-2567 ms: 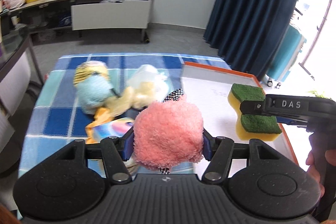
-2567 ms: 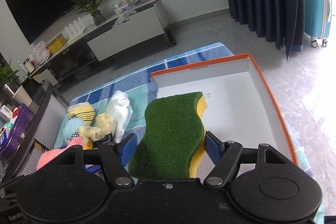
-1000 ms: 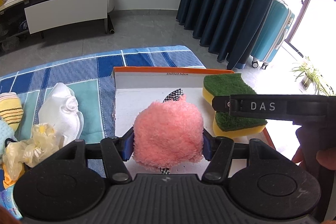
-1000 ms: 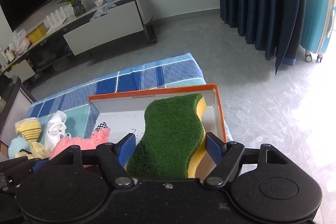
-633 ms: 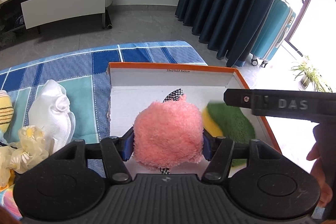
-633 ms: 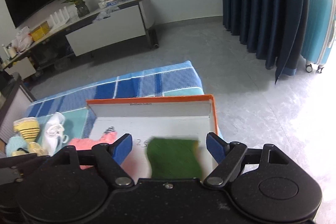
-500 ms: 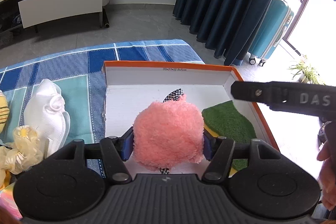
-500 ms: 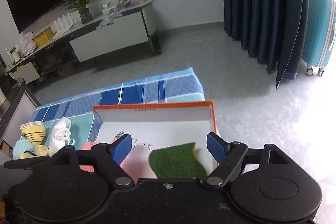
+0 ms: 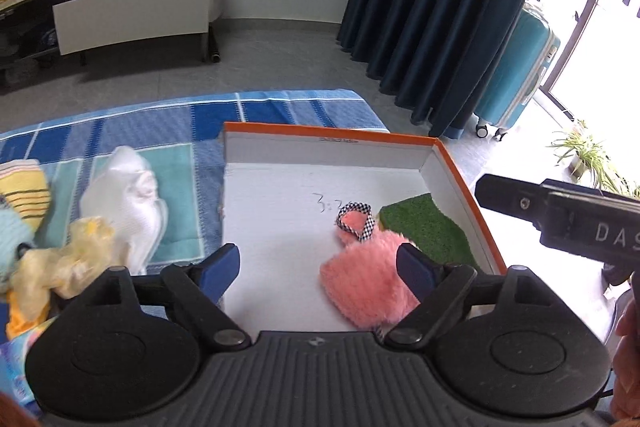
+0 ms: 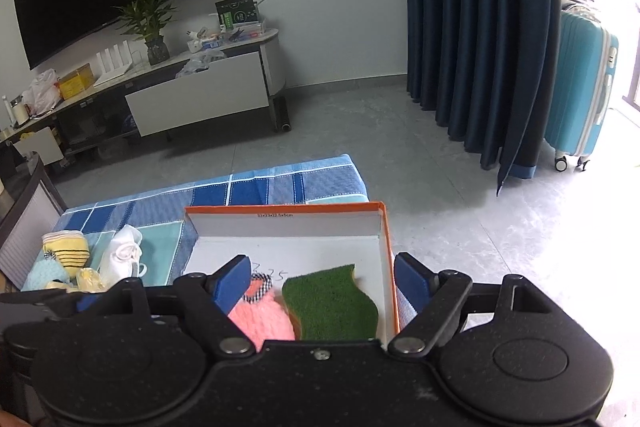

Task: Organize soft objects
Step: 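Open the right tool to drop the sponge while the left tool releases the pompom, then withdraw both tools from the box back toward the remaining items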

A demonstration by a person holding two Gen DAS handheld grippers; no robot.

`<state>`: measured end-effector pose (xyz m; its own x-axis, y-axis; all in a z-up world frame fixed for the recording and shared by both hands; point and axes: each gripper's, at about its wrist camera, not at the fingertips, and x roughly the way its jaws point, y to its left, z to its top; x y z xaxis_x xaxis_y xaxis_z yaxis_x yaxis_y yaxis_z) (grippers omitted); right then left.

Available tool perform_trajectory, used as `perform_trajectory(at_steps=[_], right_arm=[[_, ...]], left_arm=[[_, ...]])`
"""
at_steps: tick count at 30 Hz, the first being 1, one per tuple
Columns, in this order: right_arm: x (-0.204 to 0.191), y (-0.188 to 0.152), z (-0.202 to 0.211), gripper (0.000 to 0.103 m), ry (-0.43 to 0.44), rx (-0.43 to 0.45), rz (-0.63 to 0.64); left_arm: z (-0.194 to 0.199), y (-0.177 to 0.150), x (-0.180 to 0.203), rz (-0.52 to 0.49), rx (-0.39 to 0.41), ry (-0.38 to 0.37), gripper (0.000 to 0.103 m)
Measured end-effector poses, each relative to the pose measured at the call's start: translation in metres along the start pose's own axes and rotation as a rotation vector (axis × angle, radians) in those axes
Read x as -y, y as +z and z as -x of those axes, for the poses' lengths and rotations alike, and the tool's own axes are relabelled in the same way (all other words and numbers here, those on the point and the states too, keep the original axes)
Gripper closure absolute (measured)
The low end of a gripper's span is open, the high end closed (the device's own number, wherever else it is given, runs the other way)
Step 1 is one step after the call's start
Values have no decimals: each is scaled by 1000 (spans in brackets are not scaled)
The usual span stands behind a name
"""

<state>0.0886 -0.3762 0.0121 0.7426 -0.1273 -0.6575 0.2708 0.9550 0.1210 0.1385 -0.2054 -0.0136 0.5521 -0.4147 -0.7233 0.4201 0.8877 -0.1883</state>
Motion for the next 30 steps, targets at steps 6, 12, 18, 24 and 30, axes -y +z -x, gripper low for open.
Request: perform_trajectory(at_steps=[6,12,18,24,30], right_arm=[[-16,-17,17,10,-20,10,28],[-36,-34,28,10,-2,4,62],[-58,-47,33,10,59,-14,92],[-85,-57,34,10,108,-36,136],[-110,-63,31,11,159,-62,165]], left_arm=[[26,-20,-6,-11,14,70,12],[45,-34,-22,16,18,110,12],[61,-49,-42,55,22,134,12],[76,-63,-59,91,32,161,12],[89,-74,-81,125,41,195,12]])
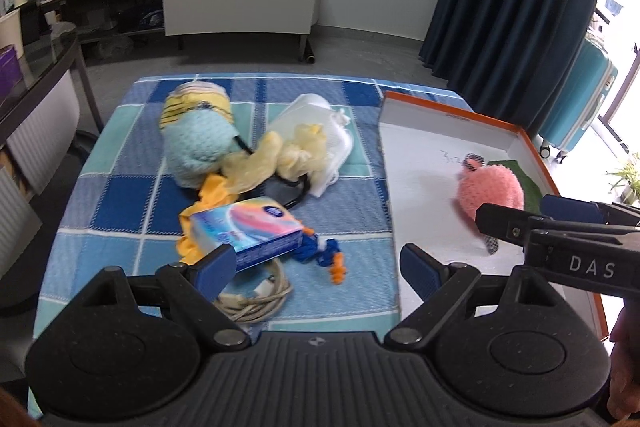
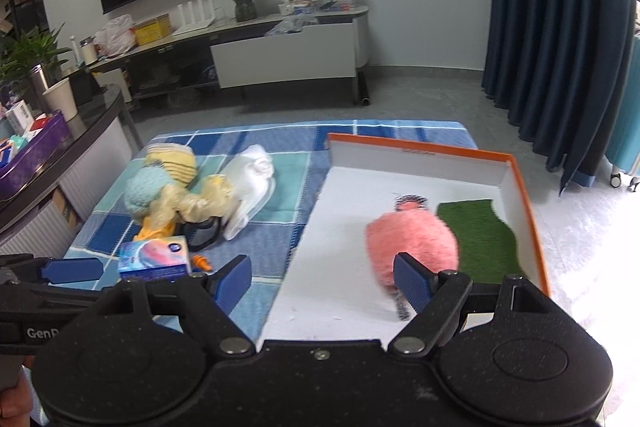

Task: Organize soft objects
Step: 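Withdraw both tools from the box back toward the remaining items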

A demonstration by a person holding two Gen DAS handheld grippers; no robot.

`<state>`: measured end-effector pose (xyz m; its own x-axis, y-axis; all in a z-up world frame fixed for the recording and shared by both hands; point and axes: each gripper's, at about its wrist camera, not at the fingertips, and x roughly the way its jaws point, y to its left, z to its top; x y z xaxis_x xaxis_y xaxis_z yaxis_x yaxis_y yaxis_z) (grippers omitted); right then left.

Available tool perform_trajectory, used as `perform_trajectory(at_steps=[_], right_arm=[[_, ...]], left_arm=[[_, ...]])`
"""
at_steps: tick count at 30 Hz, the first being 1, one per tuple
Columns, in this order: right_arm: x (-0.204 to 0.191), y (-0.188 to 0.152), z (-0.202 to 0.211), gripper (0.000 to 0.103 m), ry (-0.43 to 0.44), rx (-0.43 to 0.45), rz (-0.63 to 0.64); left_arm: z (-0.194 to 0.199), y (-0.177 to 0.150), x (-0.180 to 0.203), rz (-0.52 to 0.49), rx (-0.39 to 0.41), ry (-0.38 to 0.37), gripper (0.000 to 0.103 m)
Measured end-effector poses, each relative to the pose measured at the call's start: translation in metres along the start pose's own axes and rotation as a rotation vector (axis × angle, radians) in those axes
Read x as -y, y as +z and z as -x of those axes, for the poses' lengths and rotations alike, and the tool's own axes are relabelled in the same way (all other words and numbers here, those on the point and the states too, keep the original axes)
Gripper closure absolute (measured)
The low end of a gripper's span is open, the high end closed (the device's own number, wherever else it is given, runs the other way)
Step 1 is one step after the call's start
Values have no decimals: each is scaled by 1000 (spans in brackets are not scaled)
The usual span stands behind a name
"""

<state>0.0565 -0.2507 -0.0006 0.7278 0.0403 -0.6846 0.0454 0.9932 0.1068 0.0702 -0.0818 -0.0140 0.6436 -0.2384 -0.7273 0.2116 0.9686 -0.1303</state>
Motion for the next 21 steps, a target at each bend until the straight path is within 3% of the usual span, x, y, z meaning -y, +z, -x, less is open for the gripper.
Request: perform_trajectory(at_steps=[21], right_arm=[[-59,-4,-25,11,101,-58,82]], left_arm=[[13,-16,-58,84,-3,64,11]])
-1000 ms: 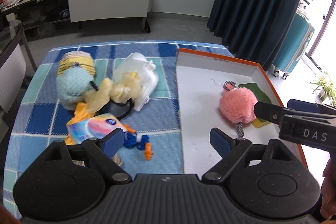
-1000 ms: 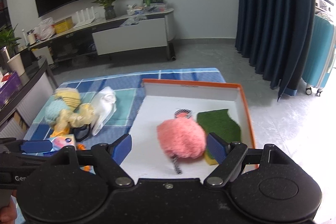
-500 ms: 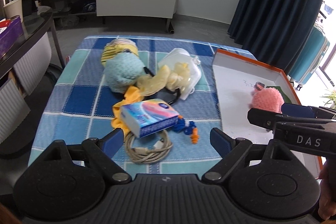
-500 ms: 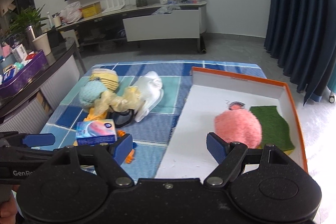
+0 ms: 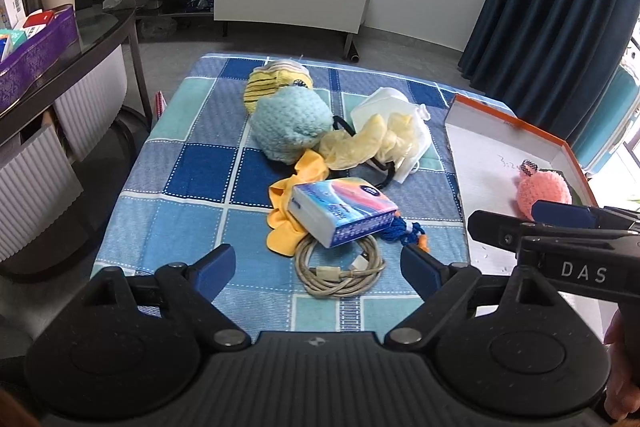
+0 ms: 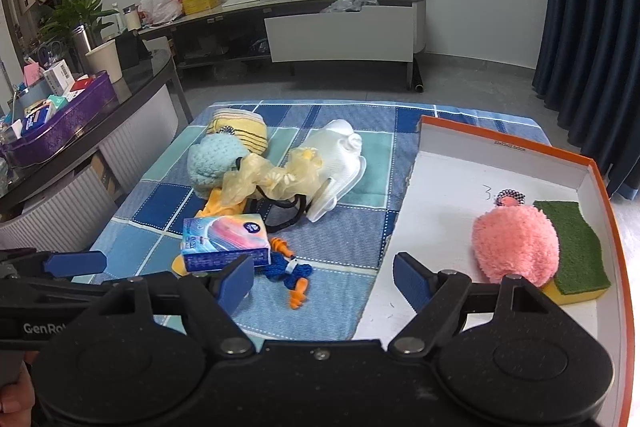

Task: Organize soft objects
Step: 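Withdraw both tools from the box back toward the remaining items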

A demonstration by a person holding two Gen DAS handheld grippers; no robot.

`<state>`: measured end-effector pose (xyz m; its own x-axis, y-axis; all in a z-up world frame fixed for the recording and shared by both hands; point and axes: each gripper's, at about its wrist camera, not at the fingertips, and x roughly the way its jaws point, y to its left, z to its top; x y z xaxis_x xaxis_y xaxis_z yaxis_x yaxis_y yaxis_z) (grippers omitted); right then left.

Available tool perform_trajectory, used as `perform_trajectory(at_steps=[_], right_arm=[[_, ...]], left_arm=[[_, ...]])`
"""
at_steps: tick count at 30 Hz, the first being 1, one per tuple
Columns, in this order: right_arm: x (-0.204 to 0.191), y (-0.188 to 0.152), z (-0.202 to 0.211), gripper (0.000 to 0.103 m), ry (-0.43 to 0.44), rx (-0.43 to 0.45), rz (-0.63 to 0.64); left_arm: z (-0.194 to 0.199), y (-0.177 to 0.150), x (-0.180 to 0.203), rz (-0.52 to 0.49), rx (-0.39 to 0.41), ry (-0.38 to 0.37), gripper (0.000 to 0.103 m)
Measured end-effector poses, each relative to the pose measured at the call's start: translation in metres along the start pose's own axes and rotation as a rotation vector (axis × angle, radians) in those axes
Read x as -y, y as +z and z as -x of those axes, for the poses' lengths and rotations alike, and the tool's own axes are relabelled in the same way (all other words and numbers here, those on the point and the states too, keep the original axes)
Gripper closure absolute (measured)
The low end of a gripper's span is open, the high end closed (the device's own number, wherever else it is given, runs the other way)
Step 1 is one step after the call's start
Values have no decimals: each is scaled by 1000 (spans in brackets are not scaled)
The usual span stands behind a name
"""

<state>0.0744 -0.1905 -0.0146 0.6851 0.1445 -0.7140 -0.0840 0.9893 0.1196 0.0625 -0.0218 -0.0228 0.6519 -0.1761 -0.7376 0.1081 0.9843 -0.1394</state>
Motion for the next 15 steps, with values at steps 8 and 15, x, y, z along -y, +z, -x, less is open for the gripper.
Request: perform_trajectory(at_steps=[8,15], right_arm=[[-11,11,-14,11,42,-3,37],[-23,31,-42,11,100,-9,73]], left_arm=[[-1,3,-17,27,0,28,11],[-1,8,-35,56,3,59,10]])
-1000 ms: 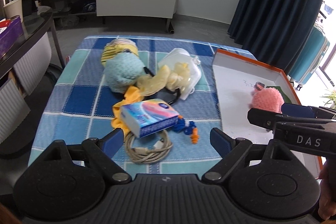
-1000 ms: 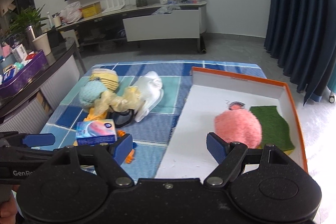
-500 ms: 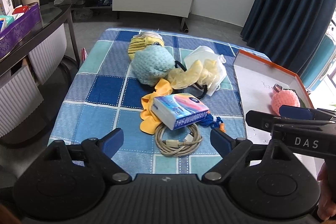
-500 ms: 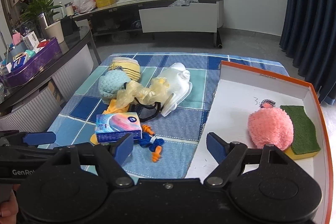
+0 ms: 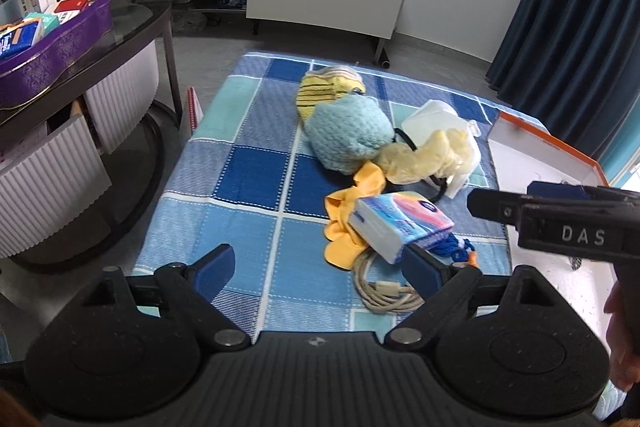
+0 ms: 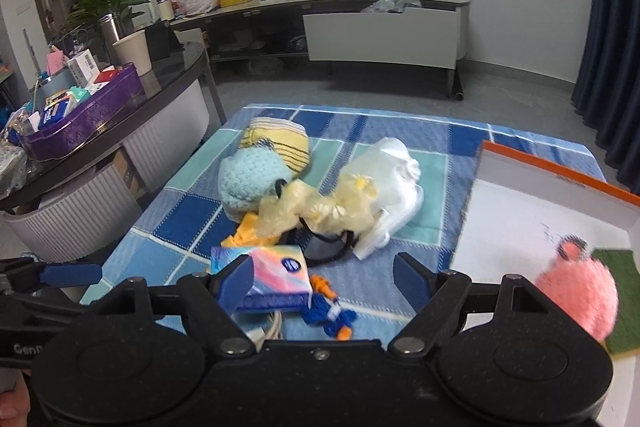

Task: Organize soft objects
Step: 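Withdraw both tools from the box back toward the remaining items, then grasp the light-blue knitted ball with the left tool while the right tool grasps yellow gloves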

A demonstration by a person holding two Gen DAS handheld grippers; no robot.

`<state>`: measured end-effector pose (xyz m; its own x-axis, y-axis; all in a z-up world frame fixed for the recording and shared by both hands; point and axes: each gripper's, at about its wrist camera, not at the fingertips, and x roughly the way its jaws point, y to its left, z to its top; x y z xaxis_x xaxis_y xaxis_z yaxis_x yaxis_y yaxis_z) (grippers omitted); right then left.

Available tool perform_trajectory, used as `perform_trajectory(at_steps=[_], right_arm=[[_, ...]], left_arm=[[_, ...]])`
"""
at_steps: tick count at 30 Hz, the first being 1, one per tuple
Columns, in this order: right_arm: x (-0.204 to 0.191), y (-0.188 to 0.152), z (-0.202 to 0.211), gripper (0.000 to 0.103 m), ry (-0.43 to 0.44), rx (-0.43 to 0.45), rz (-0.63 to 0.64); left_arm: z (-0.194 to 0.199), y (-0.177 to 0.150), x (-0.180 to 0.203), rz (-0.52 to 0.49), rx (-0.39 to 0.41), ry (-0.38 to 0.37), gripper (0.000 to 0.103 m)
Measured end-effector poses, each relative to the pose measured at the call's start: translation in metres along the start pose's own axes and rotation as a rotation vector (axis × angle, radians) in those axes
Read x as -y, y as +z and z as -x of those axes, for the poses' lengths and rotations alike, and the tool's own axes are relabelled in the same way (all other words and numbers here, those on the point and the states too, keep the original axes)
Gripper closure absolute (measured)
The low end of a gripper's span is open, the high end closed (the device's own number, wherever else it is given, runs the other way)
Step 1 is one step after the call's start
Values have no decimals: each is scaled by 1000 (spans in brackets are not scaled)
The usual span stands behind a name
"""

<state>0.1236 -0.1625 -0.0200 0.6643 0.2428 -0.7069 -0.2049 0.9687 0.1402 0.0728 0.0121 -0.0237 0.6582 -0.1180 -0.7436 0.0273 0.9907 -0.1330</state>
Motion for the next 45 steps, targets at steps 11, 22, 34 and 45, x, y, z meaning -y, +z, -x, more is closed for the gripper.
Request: perform_trajectory(at_steps=[11,22,34,45], right_arm=[[-14,25,-55,12,26,-17,80],[-6,26,-65,84,88,-39,63],[21,29,0,84,32,90,-2],[31,22,16,84,36,110,-69]], left_arm=[[-13,10,-19,38,-9,15,10],[-31,30,-23,46,2,6,9],[-66,69,10,-18,31,-14,0],[-112,80,26,-51,-32,-77,41]])
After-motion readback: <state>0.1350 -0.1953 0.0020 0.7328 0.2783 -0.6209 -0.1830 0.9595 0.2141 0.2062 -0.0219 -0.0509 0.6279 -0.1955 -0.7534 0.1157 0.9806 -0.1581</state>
